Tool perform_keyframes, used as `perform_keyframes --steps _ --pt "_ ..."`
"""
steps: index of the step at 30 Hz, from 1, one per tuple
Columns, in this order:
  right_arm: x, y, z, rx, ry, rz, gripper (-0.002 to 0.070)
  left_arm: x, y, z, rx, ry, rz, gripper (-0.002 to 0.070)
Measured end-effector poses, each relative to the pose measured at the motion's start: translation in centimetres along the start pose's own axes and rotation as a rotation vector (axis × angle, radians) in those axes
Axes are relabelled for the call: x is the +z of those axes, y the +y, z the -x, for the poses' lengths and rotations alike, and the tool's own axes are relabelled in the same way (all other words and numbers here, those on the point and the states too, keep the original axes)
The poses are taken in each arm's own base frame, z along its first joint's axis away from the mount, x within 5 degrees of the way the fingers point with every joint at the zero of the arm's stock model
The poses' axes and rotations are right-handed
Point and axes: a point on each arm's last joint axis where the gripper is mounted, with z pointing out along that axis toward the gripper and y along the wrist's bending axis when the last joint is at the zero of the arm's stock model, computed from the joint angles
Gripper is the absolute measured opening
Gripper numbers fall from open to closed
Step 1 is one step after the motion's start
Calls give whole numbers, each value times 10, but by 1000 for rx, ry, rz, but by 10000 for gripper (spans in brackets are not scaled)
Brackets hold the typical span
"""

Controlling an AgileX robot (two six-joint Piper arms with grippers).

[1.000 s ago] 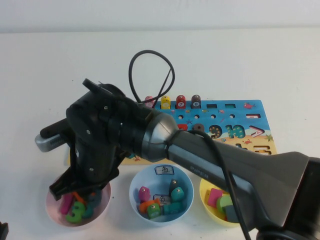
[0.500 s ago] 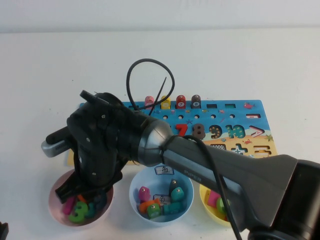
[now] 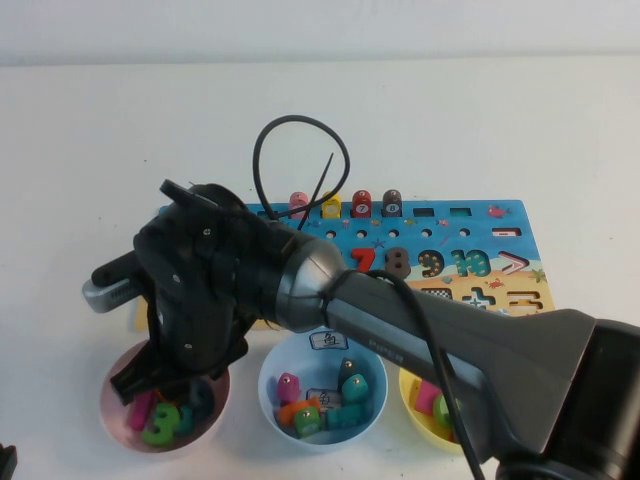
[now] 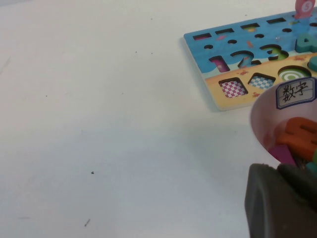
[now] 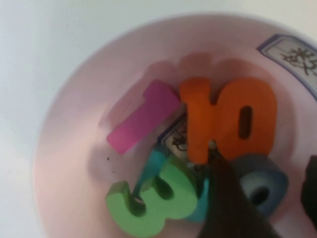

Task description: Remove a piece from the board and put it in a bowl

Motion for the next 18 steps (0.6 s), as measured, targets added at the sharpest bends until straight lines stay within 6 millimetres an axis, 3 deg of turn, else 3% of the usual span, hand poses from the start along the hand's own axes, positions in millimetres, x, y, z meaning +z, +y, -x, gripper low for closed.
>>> perform_keyframes --steps 8,13,18 --pt "-2 2 1 6 -5 15 349 0 0 0 0 0 0 -2" --pt "-18 15 5 -6 -52 56 344 0 0 0 0 0 0 -2" --pt "-54 30 2 -34 -115 95 202 0 0 0 0 0 0 -2"
